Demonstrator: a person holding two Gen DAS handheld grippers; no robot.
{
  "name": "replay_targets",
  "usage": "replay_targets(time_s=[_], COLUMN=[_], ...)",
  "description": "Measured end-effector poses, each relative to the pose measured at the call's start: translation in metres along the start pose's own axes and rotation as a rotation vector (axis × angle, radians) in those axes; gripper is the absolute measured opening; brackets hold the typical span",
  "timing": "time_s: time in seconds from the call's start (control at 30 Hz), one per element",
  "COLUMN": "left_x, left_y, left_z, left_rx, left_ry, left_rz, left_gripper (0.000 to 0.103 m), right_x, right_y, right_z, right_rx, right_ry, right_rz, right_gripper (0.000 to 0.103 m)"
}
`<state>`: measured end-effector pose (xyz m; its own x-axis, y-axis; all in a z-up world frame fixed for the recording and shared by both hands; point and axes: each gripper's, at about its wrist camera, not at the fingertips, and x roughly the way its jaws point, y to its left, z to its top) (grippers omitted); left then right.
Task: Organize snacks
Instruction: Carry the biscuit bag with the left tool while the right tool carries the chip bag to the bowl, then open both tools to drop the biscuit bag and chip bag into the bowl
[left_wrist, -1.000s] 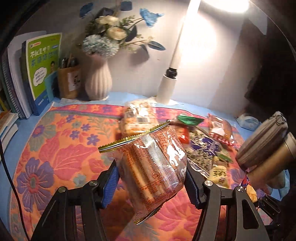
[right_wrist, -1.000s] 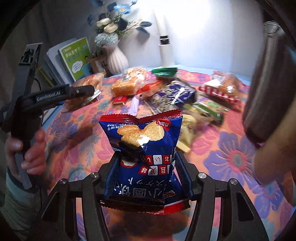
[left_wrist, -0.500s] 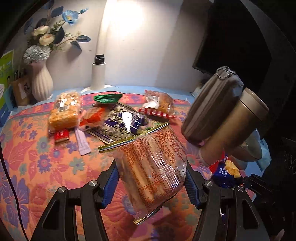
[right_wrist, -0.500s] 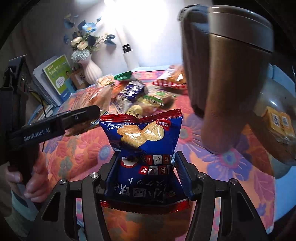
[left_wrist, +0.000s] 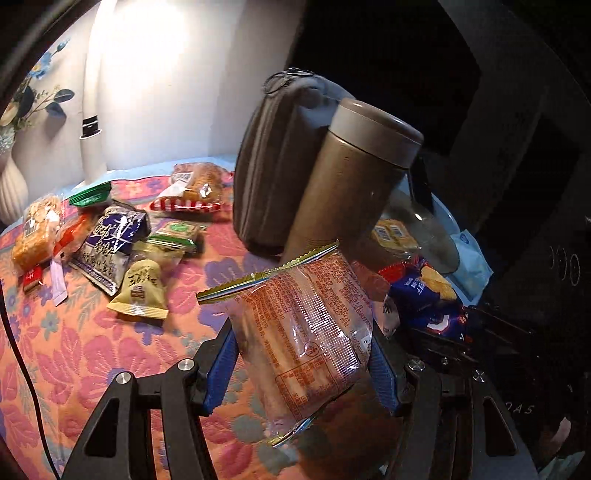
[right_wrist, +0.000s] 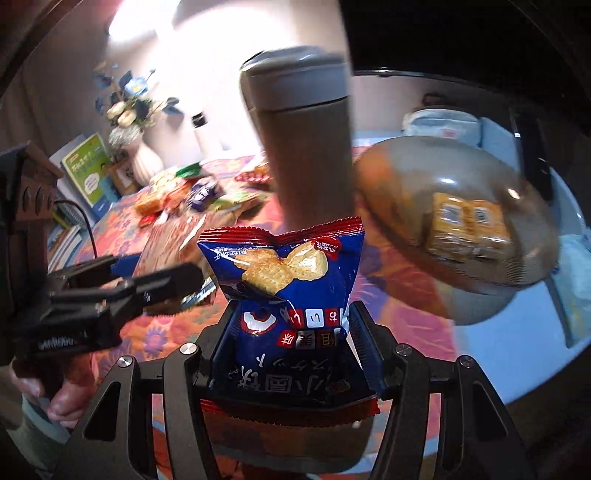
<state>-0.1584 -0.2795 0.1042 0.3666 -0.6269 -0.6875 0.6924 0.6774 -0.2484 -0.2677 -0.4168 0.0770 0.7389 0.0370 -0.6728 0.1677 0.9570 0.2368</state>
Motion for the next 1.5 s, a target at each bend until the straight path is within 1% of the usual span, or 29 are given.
replay_targets(time_s=[0.17, 0.47, 0.53, 0.67, 0.73, 0.83, 0.97, 1.07, 1.17, 1.2, 1.23, 1.27, 1.3, 1.4, 1.5], left_x=[0.006, 0.019, 0.026, 0.038, 0.045, 0.055, 0.069, 0.078, 0.088, 0.091, 0.096, 0.1, 0.104, 0.108, 0.108], left_y=[-0.032, -0.089, -0.104, -0.129, -0.138, -0.148, -0.157, -0.161, -0.165, -0.166, -0.167, -0.168, -0.167, -0.167, -0.169], left_z=[0.007, 0.028, 0.033, 0.043, 0.049, 0.057, 0.067, 0.075, 0.081, 0.082, 0.084, 0.085, 0.086, 0.086, 0.087], left_rx=[0.035, 0.098, 0.117, 0.154, 0.158, 0.167, 0.184, 0.179, 0.186, 0.19, 0.197, 0.203, 0.204, 0.2, 0.205], left_ry=[0.002, -0.033, -0.041, -0.058, -0.069, -0.076, -0.091, -0.093, -0.12, -0.129, -0.127, -0.115, -0.103, -0.097, -0.101], left_rz=[-0.026, -0.074, -0.068, -0.057, -0.05, -0.036, -0.004, -0.01, 0.025, 0.039, 0.039, 0.037, 0.032, 0.02, 0.008], left_gripper=[0.062, 0.062, 0.062, 0.062, 0.062, 0.062, 0.062, 0.062, 0.063, 0.064, 0.066, 0.068, 0.071, 0.076, 0.077], right_x=[-0.019, -0.045, -0.05, -0.057, -0.055, -0.049, -0.036, -0.032, -0.028, -0.027, -0.024, -0.02, -0.017, -0.011, -0.012], right_y=[-0.027, -0.077, -0.087, -0.106, -0.116, -0.133, -0.153, -0.165, -0.173, -0.176, -0.18, -0.183, -0.186, -0.193, -0.195], right_z=[0.001, 0.011, 0.016, 0.032, 0.043, 0.055, 0.071, 0.081, 0.091, 0.093, 0.096, 0.098, 0.101, 0.102, 0.1], right_rx=[0.045, 0.116, 0.119, 0.097, 0.102, 0.121, 0.162, 0.169, 0.178, 0.184, 0.193, 0.199, 0.204, 0.221, 0.226], right_ry=[-0.049, -0.138, -0.163, -0.203, -0.214, -0.209, -0.185, -0.179, -0.182, -0.181, -0.177, -0.167, -0.159, -0.135, -0.132], right_rz=[-0.025, -0.074, -0.097, -0.171, -0.183, -0.188, -0.169, -0.193, -0.201, -0.195, -0.185, -0.178, -0.173, -0.147, -0.144], right_gripper=[0.057, 0.057, 0.057, 0.057, 0.057, 0.057, 0.057, 0.057, 0.059, 0.059, 0.059, 0.064, 0.066, 0.067, 0.067])
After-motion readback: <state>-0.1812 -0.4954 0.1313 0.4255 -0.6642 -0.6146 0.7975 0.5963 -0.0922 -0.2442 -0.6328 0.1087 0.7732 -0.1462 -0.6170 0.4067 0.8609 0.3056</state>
